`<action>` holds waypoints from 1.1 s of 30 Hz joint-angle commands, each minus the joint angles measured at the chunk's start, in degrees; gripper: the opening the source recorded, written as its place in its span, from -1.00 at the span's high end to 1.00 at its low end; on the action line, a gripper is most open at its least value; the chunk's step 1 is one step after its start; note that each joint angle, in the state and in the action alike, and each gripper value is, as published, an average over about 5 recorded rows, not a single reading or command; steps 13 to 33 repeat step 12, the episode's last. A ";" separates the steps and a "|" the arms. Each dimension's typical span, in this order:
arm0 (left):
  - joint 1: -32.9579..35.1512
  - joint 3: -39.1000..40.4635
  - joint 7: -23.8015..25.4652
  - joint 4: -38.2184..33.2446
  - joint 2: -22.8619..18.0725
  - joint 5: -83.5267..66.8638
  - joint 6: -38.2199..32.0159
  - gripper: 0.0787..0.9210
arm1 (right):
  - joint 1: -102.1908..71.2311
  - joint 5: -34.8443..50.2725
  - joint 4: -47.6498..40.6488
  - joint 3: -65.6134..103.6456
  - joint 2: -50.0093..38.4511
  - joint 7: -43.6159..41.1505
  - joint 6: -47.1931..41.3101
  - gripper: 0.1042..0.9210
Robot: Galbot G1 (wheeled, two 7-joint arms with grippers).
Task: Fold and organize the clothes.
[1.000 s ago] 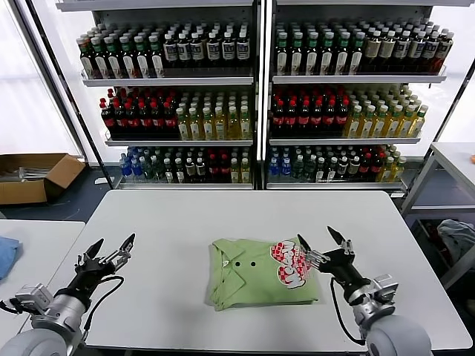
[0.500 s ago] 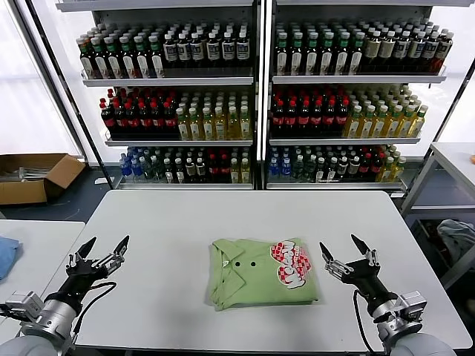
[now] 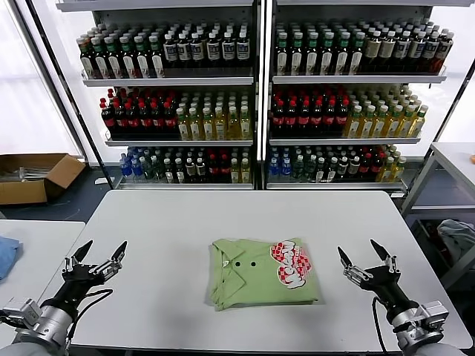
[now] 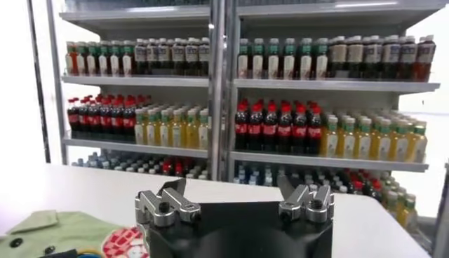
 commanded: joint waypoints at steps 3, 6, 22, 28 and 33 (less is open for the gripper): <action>1.21 -3.54 3.12 -0.94 -2.17 2.01 -0.62 -0.77 | -3.44 1.96 -0.18 6.77 1.77 -2.34 2.70 -0.76; 1.38 -3.73 3.39 -0.49 -2.55 2.17 -0.84 -0.77 | -3.80 2.08 -0.48 6.72 1.54 -2.39 3.12 -0.76; 1.06 -4.34 3.62 -0.67 -2.62 1.88 -0.79 -0.77 | -3.46 2.39 -0.32 6.24 1.35 -2.36 2.99 -0.76; 1.06 -4.34 3.62 -0.67 -2.62 1.88 -0.79 -0.77 | -3.46 2.39 -0.32 6.24 1.35 -2.36 2.99 -0.76; 1.06 -4.34 3.62 -0.67 -2.62 1.88 -0.79 -0.77 | -3.46 2.39 -0.32 6.24 1.35 -2.36 2.99 -0.76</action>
